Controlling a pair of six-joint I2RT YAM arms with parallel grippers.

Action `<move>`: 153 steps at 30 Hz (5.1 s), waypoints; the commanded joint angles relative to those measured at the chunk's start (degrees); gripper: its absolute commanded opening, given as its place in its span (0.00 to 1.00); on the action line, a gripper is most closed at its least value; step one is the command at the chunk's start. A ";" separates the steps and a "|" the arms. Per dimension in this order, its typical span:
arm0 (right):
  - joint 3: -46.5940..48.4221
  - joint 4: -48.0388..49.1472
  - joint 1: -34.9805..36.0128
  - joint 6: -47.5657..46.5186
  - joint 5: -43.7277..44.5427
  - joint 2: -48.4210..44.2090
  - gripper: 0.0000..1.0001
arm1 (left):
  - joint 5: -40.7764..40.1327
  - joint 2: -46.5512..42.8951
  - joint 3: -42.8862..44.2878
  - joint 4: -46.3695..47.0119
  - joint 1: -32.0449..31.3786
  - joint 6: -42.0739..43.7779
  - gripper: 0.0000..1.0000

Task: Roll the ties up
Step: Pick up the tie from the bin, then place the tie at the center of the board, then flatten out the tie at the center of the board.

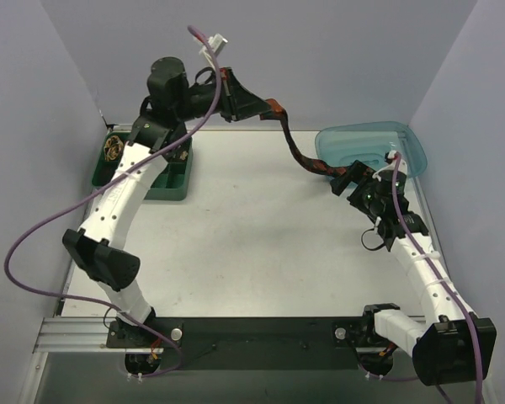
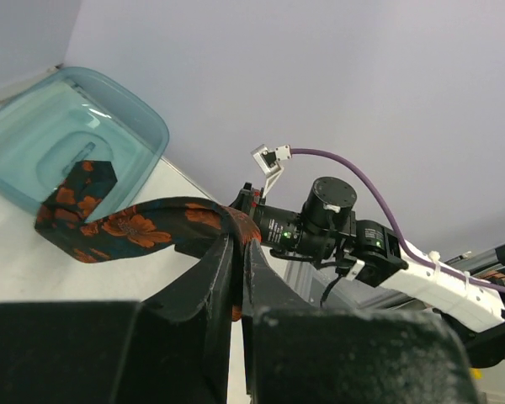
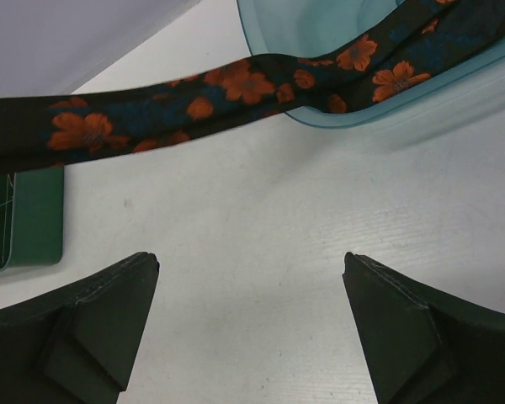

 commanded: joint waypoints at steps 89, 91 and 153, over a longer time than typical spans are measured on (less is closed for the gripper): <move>25.88 -33.60 10.57 -12.51 16.73 38.86 0.02 | -25.51 -53.33 -79.08 -20.99 17.60 6.38 0.00; 27.03 -32.81 14.34 -14.09 14.72 40.88 0.03 | -26.21 -52.89 -79.35 -21.60 18.04 5.14 0.00; 40.39 -37.83 34.05 -20.51 15.87 53.55 0.01 | -39.15 -39.60 -81.28 -9.15 27.62 8.57 0.78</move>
